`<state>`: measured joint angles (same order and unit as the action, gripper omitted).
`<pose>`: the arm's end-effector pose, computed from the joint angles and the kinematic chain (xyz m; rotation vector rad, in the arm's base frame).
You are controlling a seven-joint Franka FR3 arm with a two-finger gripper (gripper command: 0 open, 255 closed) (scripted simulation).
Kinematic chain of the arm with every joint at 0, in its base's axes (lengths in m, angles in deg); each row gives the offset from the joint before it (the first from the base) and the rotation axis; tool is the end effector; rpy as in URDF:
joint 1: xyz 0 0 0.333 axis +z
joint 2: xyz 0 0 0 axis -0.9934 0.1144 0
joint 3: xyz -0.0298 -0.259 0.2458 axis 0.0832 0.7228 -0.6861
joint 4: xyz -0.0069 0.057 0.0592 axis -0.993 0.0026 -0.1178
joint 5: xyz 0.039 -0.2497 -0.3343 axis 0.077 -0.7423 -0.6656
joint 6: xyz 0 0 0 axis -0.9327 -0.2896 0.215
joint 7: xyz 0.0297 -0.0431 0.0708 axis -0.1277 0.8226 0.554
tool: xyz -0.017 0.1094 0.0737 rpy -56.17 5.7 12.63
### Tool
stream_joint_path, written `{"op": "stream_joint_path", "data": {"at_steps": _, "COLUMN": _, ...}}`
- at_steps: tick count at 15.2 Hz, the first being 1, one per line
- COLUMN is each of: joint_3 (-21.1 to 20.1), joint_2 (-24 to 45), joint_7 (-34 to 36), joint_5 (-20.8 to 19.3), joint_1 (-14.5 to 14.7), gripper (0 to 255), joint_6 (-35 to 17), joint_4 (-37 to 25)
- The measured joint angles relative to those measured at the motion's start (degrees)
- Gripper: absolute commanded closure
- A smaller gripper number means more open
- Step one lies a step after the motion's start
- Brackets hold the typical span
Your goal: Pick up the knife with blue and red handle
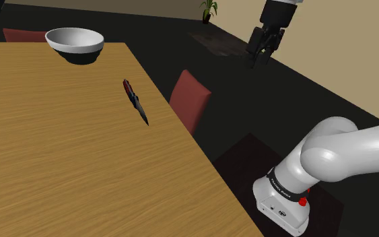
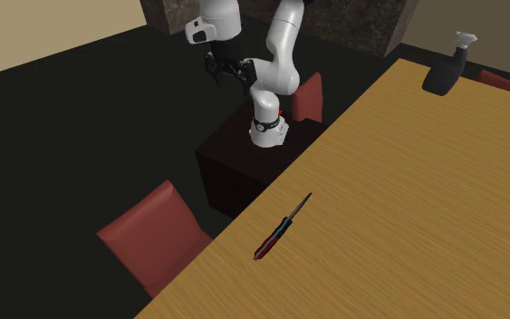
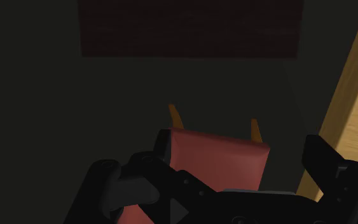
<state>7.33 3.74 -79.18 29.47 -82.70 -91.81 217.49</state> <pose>0.2998 0.0268 0.6021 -3.1023 0.0091 0.1480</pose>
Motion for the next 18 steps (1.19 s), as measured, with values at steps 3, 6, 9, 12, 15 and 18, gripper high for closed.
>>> {"op": "stream_joint_path", "data": {"at_steps": 3, "joint_3": -1.1, "joint_2": 1.9, "joint_7": 1.1, "joint_5": 0.9, "joint_1": 0.4, "gripper": 0, "joint_6": -1.8, "joint_4": -0.1}}
{"op": "stream_joint_path", "data": {"at_steps": 6, "joint_3": -3.4, "joint_2": 5.7, "joint_7": 3.5, "joint_5": 2.6, "joint_1": 1.1, "gripper": 0, "joint_6": -4.6, "joint_4": -1.1}}
{"op": "stream_joint_path", "data": {"at_steps": 9, "joint_3": -6.6, "joint_2": 9.9, "joint_7": 6.8, "joint_5": 4.6, "joint_1": 2.2, "gripper": 0, "joint_6": -8.1, "joint_4": -2.0}}
{"op": "stream_joint_path", "data": {"at_steps": 12, "joint_3": -8.8, "joint_2": 14.4, "joint_7": 9.1, "joint_5": 5.7, "joint_1": 2.8, "gripper": 0, "joint_6": -11.5, "joint_4": -3.2}}
{"op": "stream_joint_path", "data": {"at_steps": 15, "joint_3": -11.1, "joint_2": 19.9, "joint_7": 11.7, "joint_5": 6.3, "joint_1": 3.3, "gripper": 0, "joint_6": -13.9, "joint_4": -6.6}}
{"op": "stream_joint_path", "data": {"at_steps": 18, "joint_3": -13.5, "joint_2": 25.3, "joint_7": 14.5, "joint_5": 6.5, "joint_1": 4.0, "gripper": 0, "joint_6": -17.0, "joint_4": -9.0}}
